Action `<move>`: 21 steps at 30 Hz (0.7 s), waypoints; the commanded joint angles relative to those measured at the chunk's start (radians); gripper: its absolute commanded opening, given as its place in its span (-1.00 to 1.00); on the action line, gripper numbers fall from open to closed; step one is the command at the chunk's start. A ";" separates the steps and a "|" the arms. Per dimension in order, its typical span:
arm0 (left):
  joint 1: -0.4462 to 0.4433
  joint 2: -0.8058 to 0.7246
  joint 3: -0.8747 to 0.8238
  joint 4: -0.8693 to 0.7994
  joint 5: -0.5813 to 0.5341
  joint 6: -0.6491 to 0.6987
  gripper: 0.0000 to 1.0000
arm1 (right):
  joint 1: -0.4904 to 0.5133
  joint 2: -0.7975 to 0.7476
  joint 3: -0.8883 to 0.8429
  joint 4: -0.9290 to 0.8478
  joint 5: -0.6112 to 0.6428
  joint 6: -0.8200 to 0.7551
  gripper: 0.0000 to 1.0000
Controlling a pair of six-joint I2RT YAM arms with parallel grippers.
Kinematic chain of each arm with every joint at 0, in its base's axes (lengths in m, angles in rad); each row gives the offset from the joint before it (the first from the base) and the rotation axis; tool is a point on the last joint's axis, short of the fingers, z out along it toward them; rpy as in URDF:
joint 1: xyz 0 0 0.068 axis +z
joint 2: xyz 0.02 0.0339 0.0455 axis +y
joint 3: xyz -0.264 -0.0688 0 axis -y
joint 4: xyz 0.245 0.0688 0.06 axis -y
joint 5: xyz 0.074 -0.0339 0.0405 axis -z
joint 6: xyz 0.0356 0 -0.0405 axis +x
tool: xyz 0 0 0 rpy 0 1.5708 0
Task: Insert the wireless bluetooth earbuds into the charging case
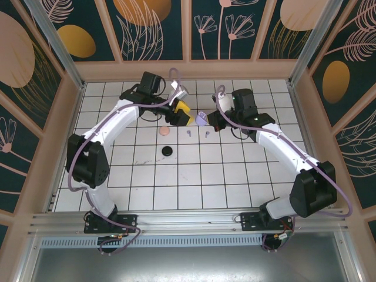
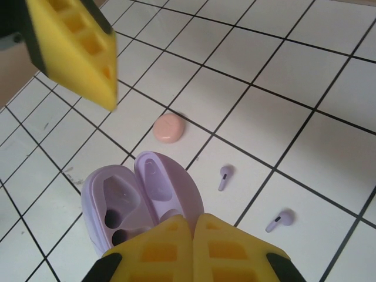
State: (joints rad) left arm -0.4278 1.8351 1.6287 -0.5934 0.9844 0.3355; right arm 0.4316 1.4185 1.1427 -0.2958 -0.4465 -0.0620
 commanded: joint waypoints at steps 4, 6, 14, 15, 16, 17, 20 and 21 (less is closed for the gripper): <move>0.006 0.065 0.092 -0.242 0.098 0.172 0.39 | 0.007 -0.028 -0.018 0.031 -0.078 -0.011 -1.00; 0.006 0.074 0.091 -0.247 0.125 0.181 0.38 | 0.013 -0.029 -0.017 0.043 -0.086 -0.001 -1.00; 0.006 0.097 0.086 -0.234 0.199 0.188 0.32 | 0.041 -0.011 0.001 0.078 -0.095 0.029 -1.00; 0.006 0.097 0.083 -0.231 0.205 0.186 0.32 | 0.044 -0.007 0.004 0.079 -0.095 0.031 -1.00; 0.006 0.099 0.082 -0.227 0.207 0.185 0.31 | 0.048 -0.003 0.008 0.082 -0.094 0.034 -1.00; 0.006 0.100 0.082 -0.226 0.209 0.185 0.31 | 0.052 0.001 0.011 0.085 -0.093 0.036 -1.00; 0.006 0.102 0.078 -0.221 0.217 0.185 0.29 | 0.069 0.016 0.025 0.084 -0.089 0.037 -1.00; 0.006 0.102 0.076 -0.219 0.219 0.184 0.29 | 0.075 0.022 0.030 0.082 -0.087 0.036 -1.00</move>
State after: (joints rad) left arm -0.4271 1.9251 1.6894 -0.7975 1.1534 0.4828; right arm 0.4866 1.4223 1.1435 -0.2501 -0.5179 -0.0387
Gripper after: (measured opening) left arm 0.646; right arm 0.057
